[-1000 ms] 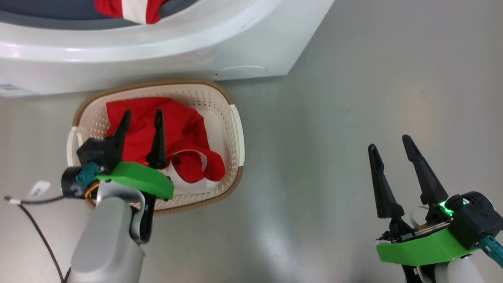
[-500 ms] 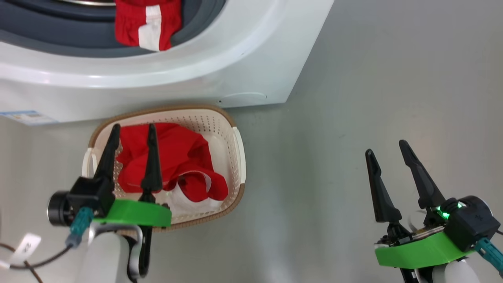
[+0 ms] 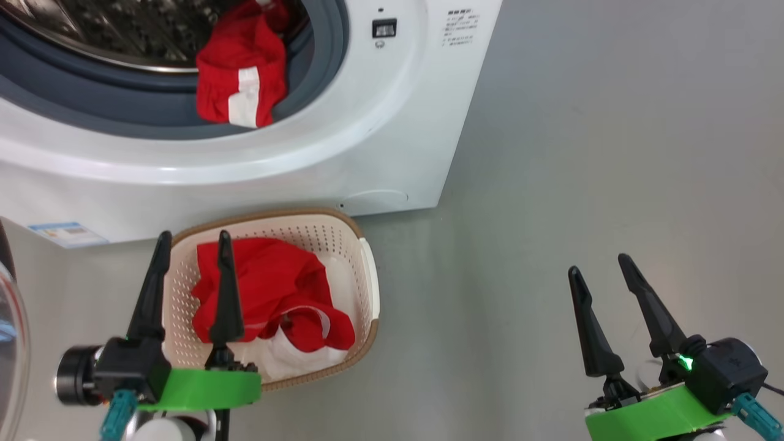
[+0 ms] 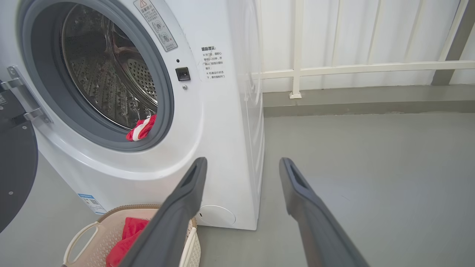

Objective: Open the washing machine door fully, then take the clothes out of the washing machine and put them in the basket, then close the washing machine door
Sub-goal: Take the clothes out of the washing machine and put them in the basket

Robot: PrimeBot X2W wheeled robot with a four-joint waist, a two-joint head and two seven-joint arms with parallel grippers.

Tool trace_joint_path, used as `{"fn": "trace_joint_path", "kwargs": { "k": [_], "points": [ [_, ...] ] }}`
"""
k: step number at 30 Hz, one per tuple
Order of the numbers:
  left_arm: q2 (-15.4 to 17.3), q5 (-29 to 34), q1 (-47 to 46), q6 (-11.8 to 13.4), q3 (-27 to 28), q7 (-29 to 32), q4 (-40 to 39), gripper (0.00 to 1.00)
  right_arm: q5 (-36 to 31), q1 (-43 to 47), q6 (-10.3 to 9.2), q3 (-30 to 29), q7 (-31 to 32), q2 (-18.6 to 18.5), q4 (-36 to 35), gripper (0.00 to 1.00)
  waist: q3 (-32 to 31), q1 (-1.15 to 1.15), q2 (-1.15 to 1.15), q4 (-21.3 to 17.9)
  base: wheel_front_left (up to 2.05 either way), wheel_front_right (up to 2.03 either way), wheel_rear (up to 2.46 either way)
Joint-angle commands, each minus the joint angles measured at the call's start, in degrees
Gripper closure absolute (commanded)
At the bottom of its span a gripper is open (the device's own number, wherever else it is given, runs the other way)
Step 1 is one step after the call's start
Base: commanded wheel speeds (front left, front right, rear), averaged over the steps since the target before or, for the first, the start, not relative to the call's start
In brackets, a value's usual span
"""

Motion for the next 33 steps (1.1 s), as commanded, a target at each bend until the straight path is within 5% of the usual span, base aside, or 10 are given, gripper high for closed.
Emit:
{"fn": "trace_joint_path", "kwargs": {
  "k": [1,33],
  "points": [
    [0.9,0.8,0.7,0.7,1.9,-0.5,-2.1,0.00,-0.2,0.6,0.16,1.2,-0.3,-0.3,-1.1,0.00,-1.7,0.00,0.00,-0.3,0.00,0.00,0.00],
    [1.1,-1.8,16.7,6.9,0.2,-0.3,-8.6,0.00,0.5,10.2,0.16,-0.6,-0.3,-0.3,-1.2,0.00,-14.5,0.00,0.00,0.6,0.00,0.00,0.00]
  ]
}}
